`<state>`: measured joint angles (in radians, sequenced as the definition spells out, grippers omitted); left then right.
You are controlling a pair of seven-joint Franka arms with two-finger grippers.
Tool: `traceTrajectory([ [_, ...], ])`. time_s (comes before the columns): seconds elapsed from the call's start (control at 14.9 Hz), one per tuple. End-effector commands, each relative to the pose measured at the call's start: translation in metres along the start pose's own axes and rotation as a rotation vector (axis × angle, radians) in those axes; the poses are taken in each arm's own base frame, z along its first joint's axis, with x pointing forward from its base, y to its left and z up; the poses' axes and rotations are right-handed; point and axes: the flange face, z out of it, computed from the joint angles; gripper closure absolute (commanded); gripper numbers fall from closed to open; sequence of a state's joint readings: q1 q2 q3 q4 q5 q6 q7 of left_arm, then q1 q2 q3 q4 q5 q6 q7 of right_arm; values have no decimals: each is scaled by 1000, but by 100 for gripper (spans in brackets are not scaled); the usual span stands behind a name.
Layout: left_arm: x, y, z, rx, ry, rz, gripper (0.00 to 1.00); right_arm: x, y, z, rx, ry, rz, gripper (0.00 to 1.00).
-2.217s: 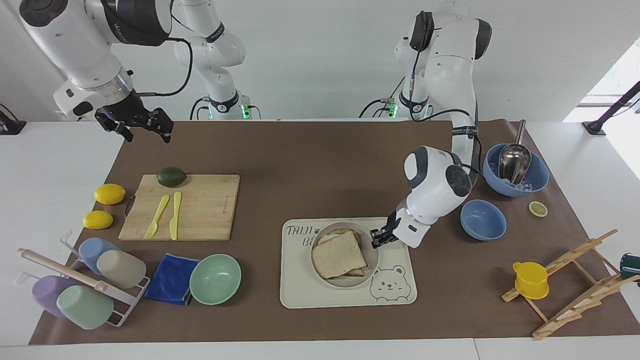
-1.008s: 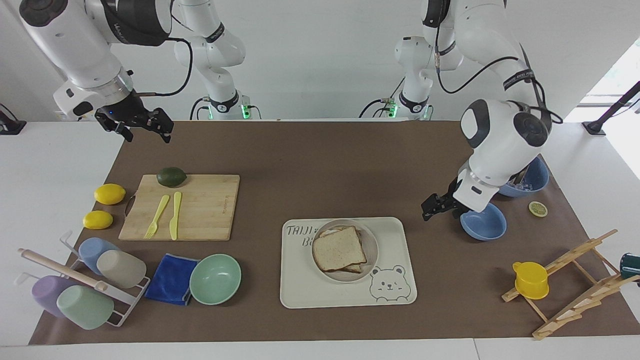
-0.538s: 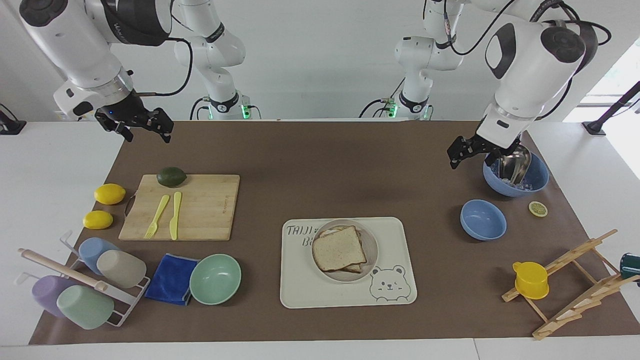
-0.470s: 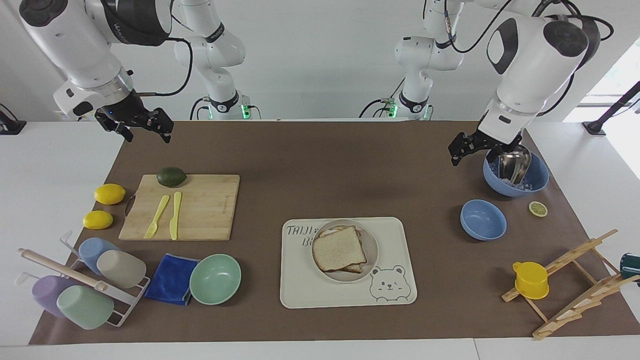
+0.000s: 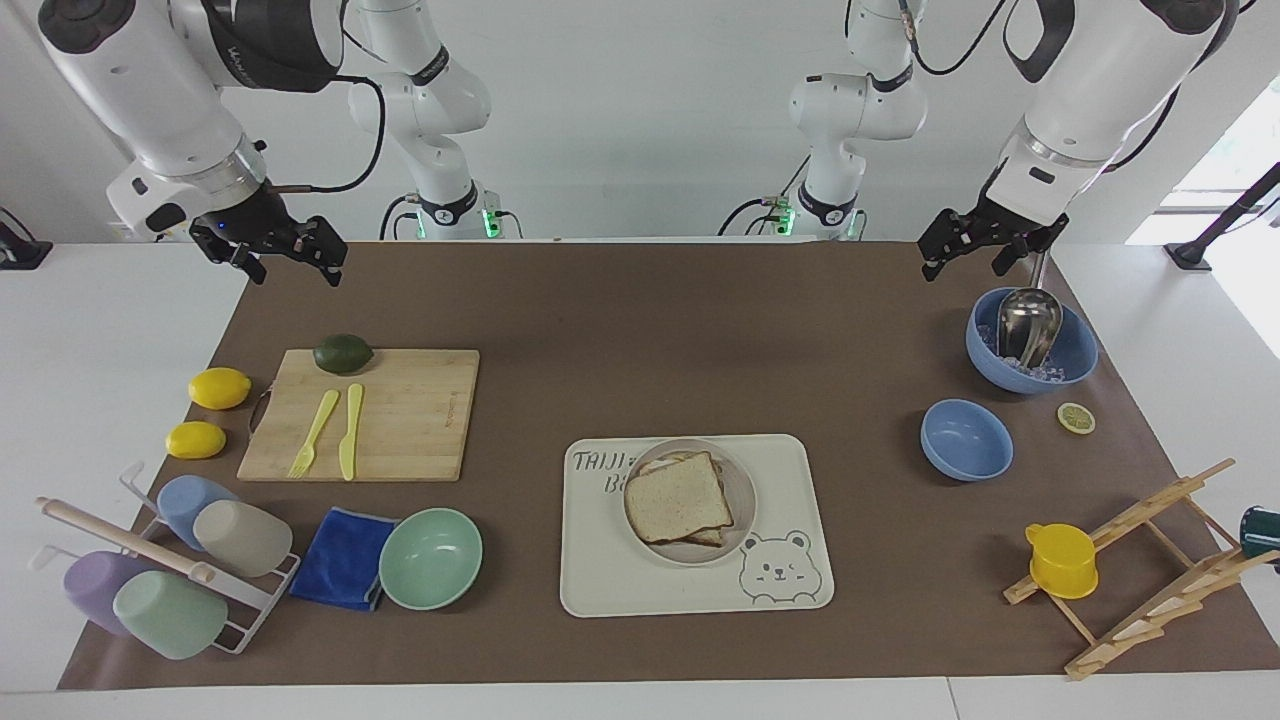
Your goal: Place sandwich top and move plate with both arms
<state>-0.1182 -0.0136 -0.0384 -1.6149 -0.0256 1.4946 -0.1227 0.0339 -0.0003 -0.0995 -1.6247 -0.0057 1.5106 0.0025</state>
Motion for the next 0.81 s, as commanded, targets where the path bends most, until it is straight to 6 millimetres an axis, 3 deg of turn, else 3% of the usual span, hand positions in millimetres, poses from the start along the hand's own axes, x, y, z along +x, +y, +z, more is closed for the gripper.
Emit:
traceTrajectory([
  [0.0,-9,-3,5,17,11,17,0,-2,1,1,17,-12,-14,0],
  [0.13,-6,0,-6,8,23,19,0,-2,1,1,17,-12,-14,0],
  [0.74,-6,3,-15,11,27,22,0,-3,1,0,17,-10,-14,0],
])
